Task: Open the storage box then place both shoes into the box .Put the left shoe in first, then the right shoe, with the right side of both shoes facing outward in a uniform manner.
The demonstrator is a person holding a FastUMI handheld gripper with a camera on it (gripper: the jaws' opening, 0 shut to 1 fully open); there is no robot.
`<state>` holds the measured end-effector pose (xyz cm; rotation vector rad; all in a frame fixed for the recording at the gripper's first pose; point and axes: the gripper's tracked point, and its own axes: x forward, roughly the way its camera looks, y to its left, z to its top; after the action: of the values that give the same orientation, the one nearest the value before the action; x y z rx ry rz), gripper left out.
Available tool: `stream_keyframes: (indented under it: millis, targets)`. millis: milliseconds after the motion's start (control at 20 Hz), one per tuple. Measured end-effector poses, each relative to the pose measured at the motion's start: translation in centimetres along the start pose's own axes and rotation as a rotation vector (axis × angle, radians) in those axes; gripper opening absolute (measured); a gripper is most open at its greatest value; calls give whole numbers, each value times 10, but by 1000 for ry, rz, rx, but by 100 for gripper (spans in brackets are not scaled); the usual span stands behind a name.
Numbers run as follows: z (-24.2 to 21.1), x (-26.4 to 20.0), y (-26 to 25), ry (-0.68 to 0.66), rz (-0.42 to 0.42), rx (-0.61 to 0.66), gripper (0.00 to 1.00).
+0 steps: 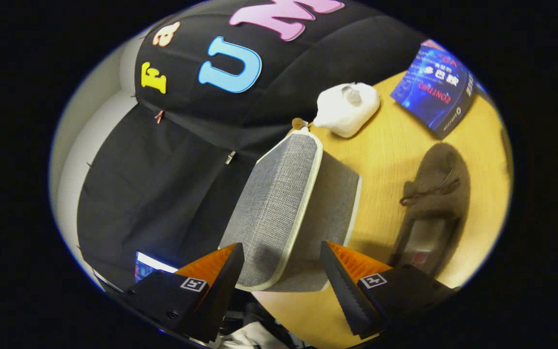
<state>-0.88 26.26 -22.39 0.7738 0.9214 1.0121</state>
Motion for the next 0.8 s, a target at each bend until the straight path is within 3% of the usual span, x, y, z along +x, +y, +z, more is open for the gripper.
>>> stream_keyframes:
  millis: [350, 650, 700, 800]
  targets:
    - [0, 19, -2, 29, 150, 249, 97]
    - [-10, 28, 6, 76, 201, 316, 94]
    - [-13, 29, 7, 91, 199, 322, 82]
    - [-16, 29, 17, 113, 240, 364, 73]
